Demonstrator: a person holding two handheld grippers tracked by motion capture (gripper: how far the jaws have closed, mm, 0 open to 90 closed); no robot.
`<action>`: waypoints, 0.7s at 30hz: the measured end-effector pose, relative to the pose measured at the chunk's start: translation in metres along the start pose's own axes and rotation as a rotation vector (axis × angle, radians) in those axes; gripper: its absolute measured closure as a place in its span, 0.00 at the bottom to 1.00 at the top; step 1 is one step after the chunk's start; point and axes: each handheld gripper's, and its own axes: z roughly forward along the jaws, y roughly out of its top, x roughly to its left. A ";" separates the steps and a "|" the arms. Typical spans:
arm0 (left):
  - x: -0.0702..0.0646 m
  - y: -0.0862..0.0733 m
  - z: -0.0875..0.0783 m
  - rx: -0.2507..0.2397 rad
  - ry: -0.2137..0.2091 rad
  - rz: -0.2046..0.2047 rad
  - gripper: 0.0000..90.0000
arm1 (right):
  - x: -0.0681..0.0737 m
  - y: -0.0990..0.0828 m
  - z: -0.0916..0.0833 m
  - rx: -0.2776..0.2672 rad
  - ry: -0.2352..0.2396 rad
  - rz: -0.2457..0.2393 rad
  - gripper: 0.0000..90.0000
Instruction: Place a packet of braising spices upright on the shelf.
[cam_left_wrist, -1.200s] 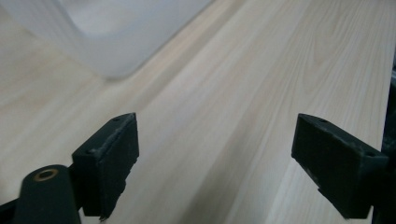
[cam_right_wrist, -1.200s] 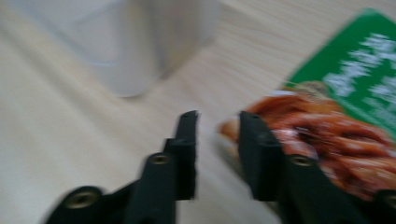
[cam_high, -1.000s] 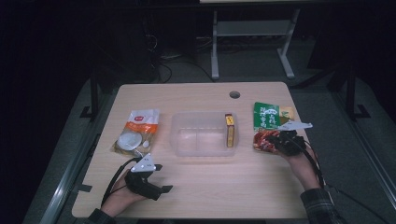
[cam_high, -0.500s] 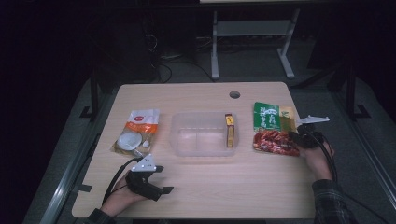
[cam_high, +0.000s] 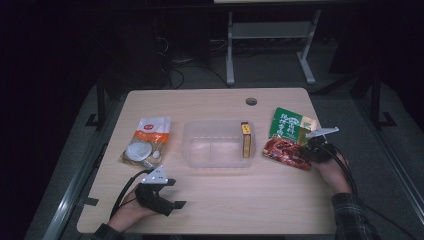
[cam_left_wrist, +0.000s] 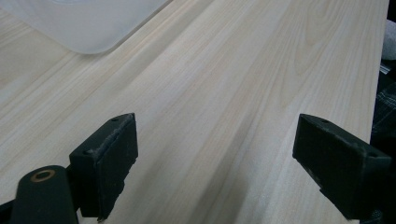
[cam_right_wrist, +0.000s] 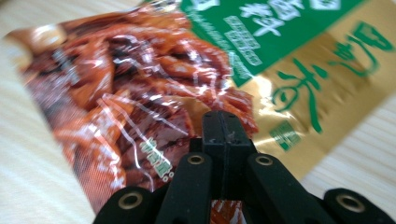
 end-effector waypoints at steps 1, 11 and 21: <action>0.000 0.000 0.000 0.002 0.001 0.000 0.15 | 0.002 0.001 0.000 0.004 0.006 -0.008 1.00; 0.001 0.001 -0.001 0.018 0.024 -0.027 0.15 | 0.011 0.012 0.002 0.002 0.026 -0.027 1.00; -0.003 0.002 0.002 0.041 -0.006 -0.018 0.15 | -0.036 0.059 0.023 -0.059 -0.120 0.161 1.00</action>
